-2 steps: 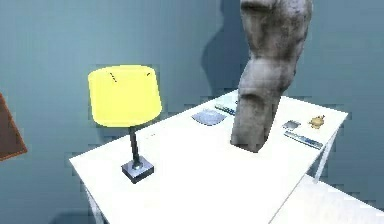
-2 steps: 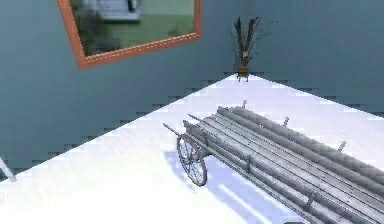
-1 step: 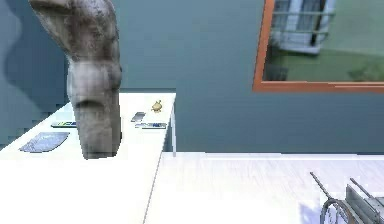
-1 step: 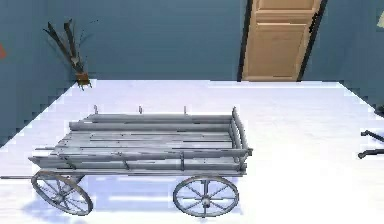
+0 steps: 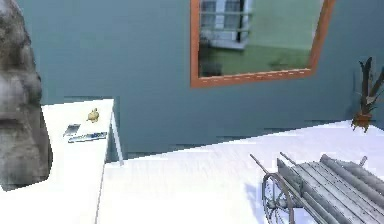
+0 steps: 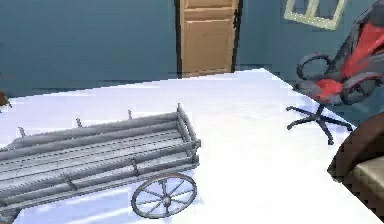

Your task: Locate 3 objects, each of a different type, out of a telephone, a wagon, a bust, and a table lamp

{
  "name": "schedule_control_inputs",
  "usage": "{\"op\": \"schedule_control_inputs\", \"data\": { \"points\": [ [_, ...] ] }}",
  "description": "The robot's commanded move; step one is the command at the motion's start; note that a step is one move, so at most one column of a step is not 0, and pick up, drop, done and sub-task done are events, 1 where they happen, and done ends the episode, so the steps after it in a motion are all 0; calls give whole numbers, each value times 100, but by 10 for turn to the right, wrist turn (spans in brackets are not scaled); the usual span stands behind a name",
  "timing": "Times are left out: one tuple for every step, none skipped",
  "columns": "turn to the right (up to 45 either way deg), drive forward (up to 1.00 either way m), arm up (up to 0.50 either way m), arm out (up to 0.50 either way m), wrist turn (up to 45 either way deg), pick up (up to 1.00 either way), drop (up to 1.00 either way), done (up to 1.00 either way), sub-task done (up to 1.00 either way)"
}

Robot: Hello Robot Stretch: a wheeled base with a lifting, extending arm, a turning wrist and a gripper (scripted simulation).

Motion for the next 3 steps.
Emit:
{"op": "schedule_control_inputs", "data": {
  "points": [
    [0, 45, 0, 0, 0, 0, 0, 0, 0],
    [-450, 0, 0, 0, 0, 0, 0, 0, 0],
    [-180, 0, 0, 0, 0, 0, 0, 0, 0]
  ]
}}
